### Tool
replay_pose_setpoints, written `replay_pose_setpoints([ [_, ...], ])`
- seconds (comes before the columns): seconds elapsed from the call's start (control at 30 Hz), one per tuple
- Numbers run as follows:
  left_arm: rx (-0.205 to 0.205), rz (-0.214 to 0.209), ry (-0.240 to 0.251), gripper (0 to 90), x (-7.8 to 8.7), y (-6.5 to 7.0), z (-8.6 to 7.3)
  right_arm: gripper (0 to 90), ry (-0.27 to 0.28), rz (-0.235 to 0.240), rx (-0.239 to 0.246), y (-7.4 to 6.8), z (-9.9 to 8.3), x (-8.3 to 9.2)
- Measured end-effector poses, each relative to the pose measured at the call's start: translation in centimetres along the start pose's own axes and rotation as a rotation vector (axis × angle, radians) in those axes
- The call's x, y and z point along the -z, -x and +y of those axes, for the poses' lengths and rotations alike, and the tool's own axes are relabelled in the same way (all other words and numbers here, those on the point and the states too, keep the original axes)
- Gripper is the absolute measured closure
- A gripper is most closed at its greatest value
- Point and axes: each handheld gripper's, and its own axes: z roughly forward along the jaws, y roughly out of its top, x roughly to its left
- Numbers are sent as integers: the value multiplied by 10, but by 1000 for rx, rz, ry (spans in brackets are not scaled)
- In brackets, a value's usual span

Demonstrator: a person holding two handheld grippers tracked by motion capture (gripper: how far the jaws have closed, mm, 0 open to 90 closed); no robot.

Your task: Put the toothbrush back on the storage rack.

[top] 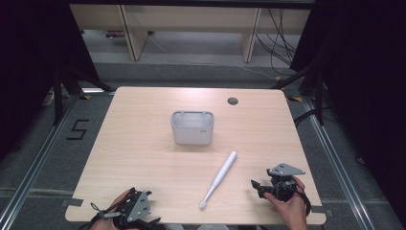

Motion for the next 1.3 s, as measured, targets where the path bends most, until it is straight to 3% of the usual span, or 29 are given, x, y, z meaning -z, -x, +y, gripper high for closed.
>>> replay_pose_setpoints([
  [0.03,-2,15,-4,153,0,1,0,247,0,0,0,0,0,0],
  [0.07,2,-5,6,153,0,0,-1,247,-1,-3,-46,-2,0,1],
  [0.17,7,-3,8,153,0,0,-1,242,7,-14,-47,-1,0,1],
  [0.2,9,-4,11,154,0,0,0,241,17,-13,-16,3,0,0],
  [0.23,9,-4,11,154,0,0,0,241,17,-13,-16,3,0,0],
  [0.3,7,-4,5,154,0,0,-1,228,16,-23,-49,1,0,0],
  [0.37,7,-5,6,153,0,0,0,228,19,-21,-40,2,0,-1],
  [0.43,10,-5,8,153,0,0,-1,228,45,-16,-74,1,1,0],
  [0.6,10,-3,9,154,0,0,-1,229,42,-4,-96,1,2,1],
  [0.63,10,-3,9,153,0,0,-1,230,44,-5,-97,1,2,1],
  [0.67,7,-2,2,154,0,-1,-1,230,59,-13,-53,5,3,-1],
  [0.9,6,-4,3,153,-1,0,-1,252,73,-28,-55,2,7,-5],
  [0.93,5,-4,2,153,-1,0,-1,322,60,-8,-45,0,9,-6],
  [1.03,4,-5,0,154,-1,0,-1,347,72,22,-37,-3,10,-7],
  [1.1,5,-6,3,153,-1,0,-1,426,45,29,-28,-8,11,-8],
  [1.13,5,-6,3,154,-1,0,-1,463,48,29,-6,-8,12,-9],
  [1.3,7,-5,1,153,-1,-1,-1,582,62,28,11,-11,19,-8],
])
